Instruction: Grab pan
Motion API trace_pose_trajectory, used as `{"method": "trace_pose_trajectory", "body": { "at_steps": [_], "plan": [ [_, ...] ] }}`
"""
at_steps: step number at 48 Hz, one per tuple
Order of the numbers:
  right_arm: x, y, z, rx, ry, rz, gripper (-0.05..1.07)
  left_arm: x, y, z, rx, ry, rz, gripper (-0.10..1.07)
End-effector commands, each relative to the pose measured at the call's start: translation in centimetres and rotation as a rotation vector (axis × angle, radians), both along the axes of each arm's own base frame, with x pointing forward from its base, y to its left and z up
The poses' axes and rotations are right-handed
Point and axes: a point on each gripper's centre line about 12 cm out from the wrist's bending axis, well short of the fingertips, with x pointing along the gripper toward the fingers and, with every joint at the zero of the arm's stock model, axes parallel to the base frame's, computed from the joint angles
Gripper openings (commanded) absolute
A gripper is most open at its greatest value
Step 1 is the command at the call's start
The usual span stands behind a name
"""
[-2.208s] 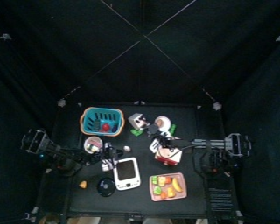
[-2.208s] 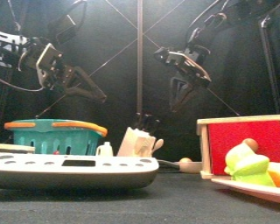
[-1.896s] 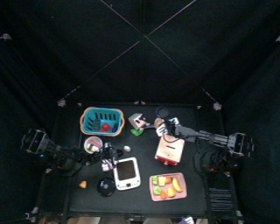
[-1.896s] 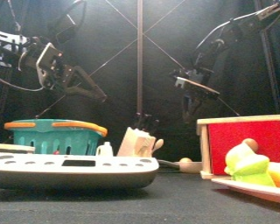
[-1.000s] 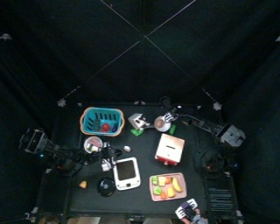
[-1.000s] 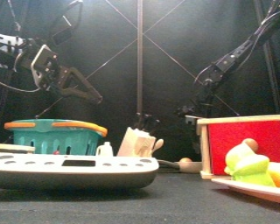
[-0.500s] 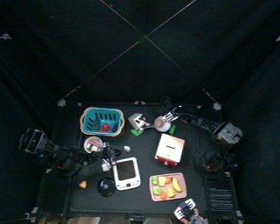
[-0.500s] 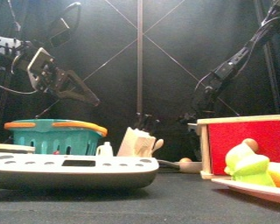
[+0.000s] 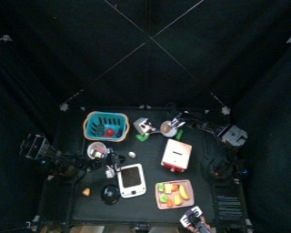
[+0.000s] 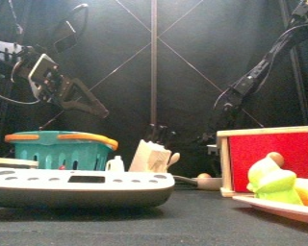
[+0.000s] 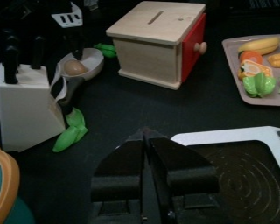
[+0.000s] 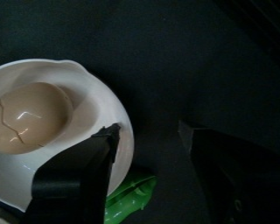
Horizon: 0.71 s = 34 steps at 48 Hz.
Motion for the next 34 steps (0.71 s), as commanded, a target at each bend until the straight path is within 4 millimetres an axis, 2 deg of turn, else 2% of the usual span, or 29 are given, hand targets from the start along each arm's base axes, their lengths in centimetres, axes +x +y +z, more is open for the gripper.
{"method": "trace_pose_trajectory", "body": {
  "at_steps": [1, 16, 26, 34],
  "plan": [
    [0.2, -0.1, 1.0, -0.022, -0.021, 0.001, 0.74, 0.2, -0.1, 0.6, -0.005, -0.023, 0.001, 0.45],
    [0.0, 0.1, 0.9, -0.017, -0.018, -0.007, 0.51, 0.2, -0.1, 0.6, -0.004, -0.023, 0.000, 0.45],
    [-0.1, 0.3, 2.7, -0.038, -0.048, -0.022, 0.38, 0.1, -0.1, 0.8, -0.005, -0.028, -0.002, 0.45],
    [-0.3, 0.6, 4.4, -0.057, -0.072, -0.028, 0.35, -0.1, -0.2, 0.9, -0.006, -0.032, -0.006, 0.45]
  ]
}}
